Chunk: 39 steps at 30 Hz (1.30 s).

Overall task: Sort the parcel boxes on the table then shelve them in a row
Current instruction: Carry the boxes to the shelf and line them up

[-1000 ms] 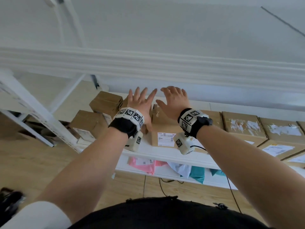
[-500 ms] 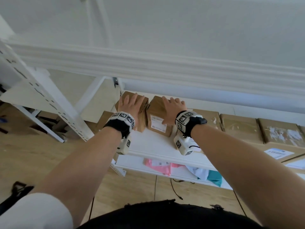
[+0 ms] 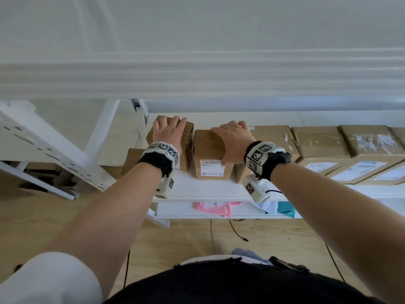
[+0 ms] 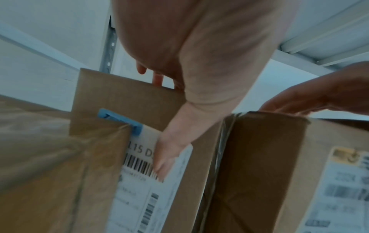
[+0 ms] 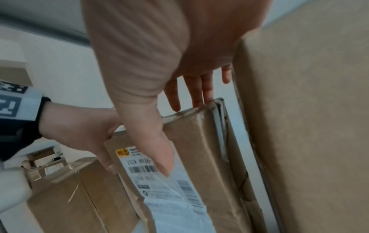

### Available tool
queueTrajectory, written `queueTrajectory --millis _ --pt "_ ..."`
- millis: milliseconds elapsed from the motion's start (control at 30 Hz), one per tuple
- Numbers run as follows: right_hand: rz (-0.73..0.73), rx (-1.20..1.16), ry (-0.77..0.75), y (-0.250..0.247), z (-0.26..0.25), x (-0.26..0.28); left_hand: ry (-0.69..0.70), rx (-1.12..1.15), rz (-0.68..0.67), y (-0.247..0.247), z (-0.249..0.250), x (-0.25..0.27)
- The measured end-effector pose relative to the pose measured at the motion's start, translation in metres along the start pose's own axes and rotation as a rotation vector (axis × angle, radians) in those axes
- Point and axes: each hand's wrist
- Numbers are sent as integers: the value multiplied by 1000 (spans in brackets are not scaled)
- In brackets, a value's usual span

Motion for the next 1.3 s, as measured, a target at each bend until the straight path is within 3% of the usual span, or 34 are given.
queueTrajectory --millis 167,867,1300 --pt "-22 -52 20 -1 15 12 5 11 43 -9 15 2" --pt "-19 -31 -90 8 36 26 -117 96 -108 -10 36 34" --pt "-29 -8 -100 8 36 27 -116 113 -70 -5 40 45"
Point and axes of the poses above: each hand's wrist, its own x-axis away from the middle knuckle, its own y-axis out of the palm, z = x × y, and after that the axes turned 2 degrees about x, right-handed
